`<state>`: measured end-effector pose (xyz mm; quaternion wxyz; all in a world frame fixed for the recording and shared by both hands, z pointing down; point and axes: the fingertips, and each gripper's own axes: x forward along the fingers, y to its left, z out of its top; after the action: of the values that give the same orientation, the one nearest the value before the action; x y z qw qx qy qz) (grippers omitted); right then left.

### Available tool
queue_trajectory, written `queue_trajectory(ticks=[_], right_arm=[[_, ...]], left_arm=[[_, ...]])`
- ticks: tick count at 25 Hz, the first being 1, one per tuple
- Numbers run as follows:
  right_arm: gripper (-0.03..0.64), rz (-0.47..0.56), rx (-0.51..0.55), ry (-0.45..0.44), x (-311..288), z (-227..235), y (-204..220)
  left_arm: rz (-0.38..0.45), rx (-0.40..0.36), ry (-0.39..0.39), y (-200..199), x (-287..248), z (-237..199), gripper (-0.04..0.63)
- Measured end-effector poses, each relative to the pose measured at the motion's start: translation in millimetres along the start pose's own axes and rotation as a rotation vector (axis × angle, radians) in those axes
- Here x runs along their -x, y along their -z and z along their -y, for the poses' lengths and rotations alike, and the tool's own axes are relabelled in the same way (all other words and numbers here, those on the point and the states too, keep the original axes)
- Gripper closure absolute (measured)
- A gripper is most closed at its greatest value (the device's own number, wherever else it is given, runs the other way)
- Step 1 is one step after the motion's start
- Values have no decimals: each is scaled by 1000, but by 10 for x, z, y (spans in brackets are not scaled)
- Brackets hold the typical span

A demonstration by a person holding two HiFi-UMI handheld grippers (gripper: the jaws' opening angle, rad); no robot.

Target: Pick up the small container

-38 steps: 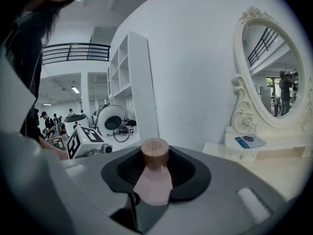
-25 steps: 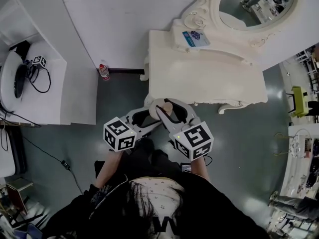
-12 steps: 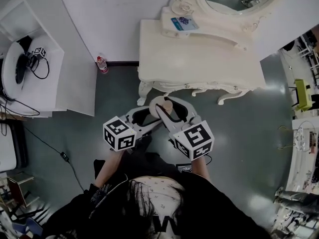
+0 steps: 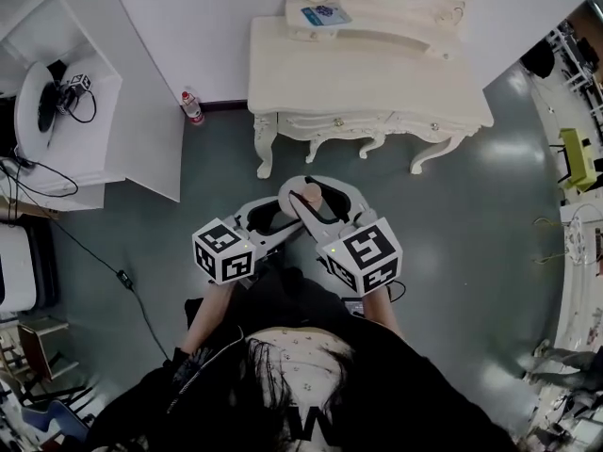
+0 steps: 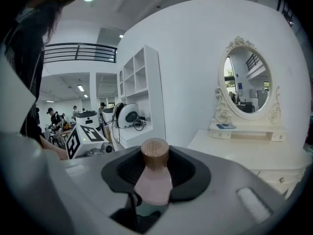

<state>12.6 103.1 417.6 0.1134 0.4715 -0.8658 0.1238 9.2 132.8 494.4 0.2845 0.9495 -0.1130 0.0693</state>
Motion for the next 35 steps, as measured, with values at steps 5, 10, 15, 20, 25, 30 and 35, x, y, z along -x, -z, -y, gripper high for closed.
queue_trajectory(ticks=[5,10,15,20,25,30,35], right_arm=[[472,19,2,-34,225,-275,109],[472,34,7,-76,334,-522,146],[472,42,22,-100,376,-693,142],[472,42,36,-118,350,-808,153],[472,36,48,-145,268,-886,142],[472,27,59,-166,171,-947,132],[472,22,59,-176,99,-936,131]], left_arm=[[7,-10,-38,209,166,252,348],[26,-10,-78,322,351,412,348],[33,-15,-103,369,488,488,348],[37,-13,-122,407,587,489,348],[49,-2,-145,402,674,440,348],[57,9,-164,396,750,369,348],[62,17,-172,383,761,303,348]])
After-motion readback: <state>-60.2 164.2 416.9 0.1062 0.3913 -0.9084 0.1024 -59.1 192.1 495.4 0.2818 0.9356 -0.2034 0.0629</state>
